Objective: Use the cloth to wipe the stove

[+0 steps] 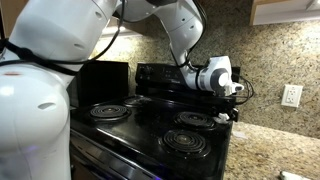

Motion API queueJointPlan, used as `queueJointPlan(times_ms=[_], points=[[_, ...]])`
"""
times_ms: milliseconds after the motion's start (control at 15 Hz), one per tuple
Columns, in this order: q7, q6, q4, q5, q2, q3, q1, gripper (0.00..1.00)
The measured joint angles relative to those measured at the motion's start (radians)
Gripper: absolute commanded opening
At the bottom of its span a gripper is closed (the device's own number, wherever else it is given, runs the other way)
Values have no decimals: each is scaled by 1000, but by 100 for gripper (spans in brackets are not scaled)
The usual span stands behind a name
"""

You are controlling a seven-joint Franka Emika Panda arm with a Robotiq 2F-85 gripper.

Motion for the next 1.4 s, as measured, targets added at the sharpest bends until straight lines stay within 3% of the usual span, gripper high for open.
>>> queueJointPlan(times_ms=[667,933,1200,1400], points=[[-39,-192,-234,-13,-202,-78,2,8],[-18,-247,-312,-143,-247,-204,-5,8],[40,-331,-408,-229,-328,-252,-1,8],[79,-337,-433,-233,-351,-262,-2,9]])
